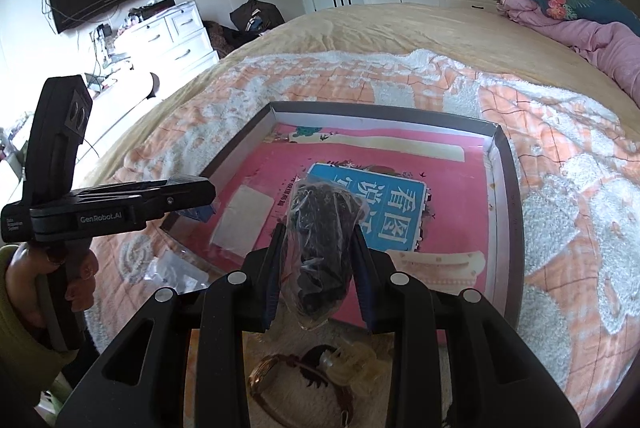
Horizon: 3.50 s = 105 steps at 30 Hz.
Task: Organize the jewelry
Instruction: 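Lower the black bagged item into the tray with right tool while left places the box, then withdraw both tools from the tray toward the watch and spiral hair tie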
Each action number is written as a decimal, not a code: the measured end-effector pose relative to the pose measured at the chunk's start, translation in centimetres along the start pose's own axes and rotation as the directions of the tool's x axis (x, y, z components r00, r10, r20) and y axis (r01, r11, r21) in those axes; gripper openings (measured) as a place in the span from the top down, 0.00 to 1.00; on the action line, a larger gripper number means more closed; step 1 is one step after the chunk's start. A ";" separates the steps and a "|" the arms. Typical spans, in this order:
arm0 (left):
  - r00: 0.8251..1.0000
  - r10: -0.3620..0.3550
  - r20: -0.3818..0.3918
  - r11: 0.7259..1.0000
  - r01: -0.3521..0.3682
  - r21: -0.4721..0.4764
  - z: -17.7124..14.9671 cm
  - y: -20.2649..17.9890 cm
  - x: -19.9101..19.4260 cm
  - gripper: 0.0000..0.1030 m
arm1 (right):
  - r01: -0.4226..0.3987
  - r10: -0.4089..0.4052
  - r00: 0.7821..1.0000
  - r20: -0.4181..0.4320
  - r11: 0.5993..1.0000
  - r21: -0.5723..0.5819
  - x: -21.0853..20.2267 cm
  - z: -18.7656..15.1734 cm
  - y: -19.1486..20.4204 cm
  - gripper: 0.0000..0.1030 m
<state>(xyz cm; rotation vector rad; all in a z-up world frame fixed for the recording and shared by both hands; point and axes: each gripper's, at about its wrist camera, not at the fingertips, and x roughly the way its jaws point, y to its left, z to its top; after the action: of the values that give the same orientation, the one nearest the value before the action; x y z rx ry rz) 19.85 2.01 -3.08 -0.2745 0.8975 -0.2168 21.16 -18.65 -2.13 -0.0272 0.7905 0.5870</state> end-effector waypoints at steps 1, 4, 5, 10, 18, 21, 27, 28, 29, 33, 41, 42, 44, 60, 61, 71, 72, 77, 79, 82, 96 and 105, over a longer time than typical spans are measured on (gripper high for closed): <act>1.000 -0.001 -0.004 1.000 0.001 0.001 0.0 0.0 0.2 0.57 | 0.005 -0.005 1.000 -0.004 1.000 -0.005 0.4 0.0 0.0 0.71; 1.000 -0.002 -0.013 1.000 0.002 0.000 0.0 0.1 0.7 0.57 | 0.015 -0.015 1.000 -0.017 1.000 -0.010 1.3 0.0 -0.3 0.71; 1.000 -0.003 -0.016 1.000 0.003 0.000 0.0 0.1 0.8 0.57 | 0.017 -0.017 1.000 -0.021 1.000 -0.009 1.6 0.0 -0.4 0.71; 1.000 -0.004 -0.023 1.000 0.004 -0.001 0.1 0.3 1.3 0.57 | 0.016 -0.016 0.999 -0.038 1.000 -0.012 3.0 0.2 -0.6 0.71; 1.000 0.000 -0.027 1.000 0.000 -0.003 0.2 0.5 1.6 0.57 | 0.019 -0.020 0.997 -0.074 1.000 -0.023 5.2 0.1 -0.5 0.71; 1.000 0.001 -0.025 1.000 -0.001 -0.005 0.2 0.7 1.7 0.57 | 0.022 -0.024 0.996 -0.085 0.999 -0.023 5.5 -0.1 -0.4 0.69; 1.000 0.001 -0.027 1.000 -0.001 -0.004 0.3 0.6 1.7 0.57 | 0.026 -0.027 0.997 -0.066 0.999 -0.028 4.8 -0.1 -0.4 0.63; 1.000 0.001 -0.026 1.000 -0.001 -0.003 0.3 0.6 1.7 0.57 | 0.025 -0.026 0.998 -0.061 0.999 -0.025 4.5 -0.1 -0.4 0.61; 1.000 0.001 -0.025 1.000 -0.001 -0.003 0.3 0.7 1.8 0.57 | 0.025 -0.026 0.998 -0.054 0.999 -0.023 4.1 -0.1 -0.4 0.56; 1.000 0.004 -0.026 1.000 -0.004 -0.002 0.4 0.7 1.8 0.56 | 0.035 -0.035 0.999 -0.029 0.999 -0.006 2.5 -0.2 -0.7 0.49; 1.000 0.017 -0.015 1.000 -0.017 -0.006 0.4 0.6 1.2 0.47 | 0.063 -0.063 0.998 0.014 0.998 0.030 -0.9 -0.6 -1.2 0.33; 1.000 0.018 -0.011 1.000 -0.018 -0.006 0.4 0.6 1.0 0.47 | 0.063 -0.064 0.998 0.018 0.997 0.032 -1.3 -0.6 -1.2 0.32; 1.000 0.018 -0.003 1.000 -0.018 -0.005 0.5 0.4 0.5 0.46 | 0.068 -0.069 0.997 0.034 0.997 0.039 -2.2 -0.5 -1.3 0.27; 0.995 0.018 0.101 0.999 -0.015 -0.031 0.6 -0.5 -5.6 0.09 | 0.087 -0.096 0.987 0.127 0.993 0.076 -7.9 -0.5 -1.1 0.10; 0.994 0.019 0.106 0.999 -0.016 -0.031 0.6 -0.5 -5.9 0.09 | 0.087 -0.097 0.987 0.131 0.993 0.076 -8.2 -0.5 -1.1 0.10; 0.991 0.025 0.132 0.999 -0.021 -0.025 -0.3 -0.9 -8.4 0.09 | 0.085 -0.096 0.982 0.164 0.994 0.071 -10.6 -1.0 -0.2 0.09; 0.991 0.024 0.133 1.000 -0.021 -0.023 -0.4 -1.0 -8.6 0.09 | 0.086 -0.096 0.982 0.165 0.994 0.069 -10.9 -1.2 0.0 0.09; 0.990 0.023 0.137 1.000 -0.021 -0.013 -1.1 -1.3 -9.3 0.09 | 0.087 -0.096 0.981 0.166 0.994 0.063 -11.7 -1.8 0.3 0.08; 0.990 0.023 0.136 1.000 -0.023 -0.006 -1.5 -1.4 -9.6 0.09 | 0.085 -0.094 0.982 0.162 0.994 0.063 -11.8 -2.2 0.5 0.08; 0.991 0.026 0.129 1.000 -0.027 0.005 -2.1 -1.6 -9.8 0.09 | 0.085 -0.093 0.984 0.151 0.995 0.058 -11.9 -2.7 0.8 0.08; 0.995 0.035 0.096 0.999 -0.039 0.034 -4.5 -2.1 -9.9 0.09 | 0.078 -0.082 0.991 0.103 0.996 0.044 -11.9 -5.1 1.8 0.08; 0.998 0.035 0.059 0.997 -0.039 0.070 -6.1 -2.8 -9.2 0.09 | 0.069 -0.072 0.996 0.048 0.996 0.059 -10.9 -6.7 1.7 0.08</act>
<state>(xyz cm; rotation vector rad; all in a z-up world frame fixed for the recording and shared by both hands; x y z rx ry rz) 9.22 1.18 0.97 -0.1967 0.8356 -0.2056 9.87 -24.09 0.83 0.0124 0.7547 0.4964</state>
